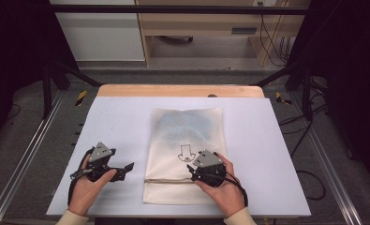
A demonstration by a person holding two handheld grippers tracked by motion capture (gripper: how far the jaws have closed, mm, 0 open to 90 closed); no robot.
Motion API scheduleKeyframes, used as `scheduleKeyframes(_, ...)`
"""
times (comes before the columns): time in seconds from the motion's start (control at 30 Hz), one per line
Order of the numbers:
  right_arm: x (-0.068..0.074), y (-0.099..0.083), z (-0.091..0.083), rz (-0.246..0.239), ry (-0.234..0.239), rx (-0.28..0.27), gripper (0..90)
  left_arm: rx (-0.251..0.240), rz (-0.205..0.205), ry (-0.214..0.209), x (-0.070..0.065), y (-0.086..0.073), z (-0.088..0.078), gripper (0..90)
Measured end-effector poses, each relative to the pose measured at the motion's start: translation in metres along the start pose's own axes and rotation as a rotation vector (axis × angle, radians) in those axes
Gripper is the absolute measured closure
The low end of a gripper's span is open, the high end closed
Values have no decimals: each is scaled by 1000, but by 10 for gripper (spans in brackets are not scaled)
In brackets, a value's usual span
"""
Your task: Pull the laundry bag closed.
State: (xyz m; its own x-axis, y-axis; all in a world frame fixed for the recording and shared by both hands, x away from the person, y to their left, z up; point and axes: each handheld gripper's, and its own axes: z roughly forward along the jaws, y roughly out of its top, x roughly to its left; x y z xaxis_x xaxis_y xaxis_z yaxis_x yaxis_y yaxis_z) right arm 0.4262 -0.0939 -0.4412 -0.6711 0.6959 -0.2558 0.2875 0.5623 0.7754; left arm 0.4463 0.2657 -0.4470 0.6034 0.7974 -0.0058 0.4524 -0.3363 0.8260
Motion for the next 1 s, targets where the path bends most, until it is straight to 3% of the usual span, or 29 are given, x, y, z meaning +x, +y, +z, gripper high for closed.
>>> scheduleKeyframes(0.23, 8, 8, -3, -31, 41, 0, 477, -1, -25, 24, 7, -2, 2, 74)
scheduleKeyframes(0.5, 31, 23, -1, -128, 151, 45, 578, 5, -22, 37, 8, -2, 3, 79)
scheduleKeyframes(0.6, 49, 34, 2, -196, 210, 51, 610, 7, -25, 43, 9, -2, 4, 82)
scheduleKeyframes(0.73, 65, 44, 8, -250, 262, 71, 657, 16, -27, 51, 10, -3, 4, 88)
scheduleKeyframes(0.87, 79, 52, 13, -308, 289, 98, 673, 21, -30, 56, 11, -4, 4, 91)
scheduleKeyframes(1.0, 89, 58, 19, -330, 300, 102, 679, 30, -31, 61, 12, -4, 4, 93)
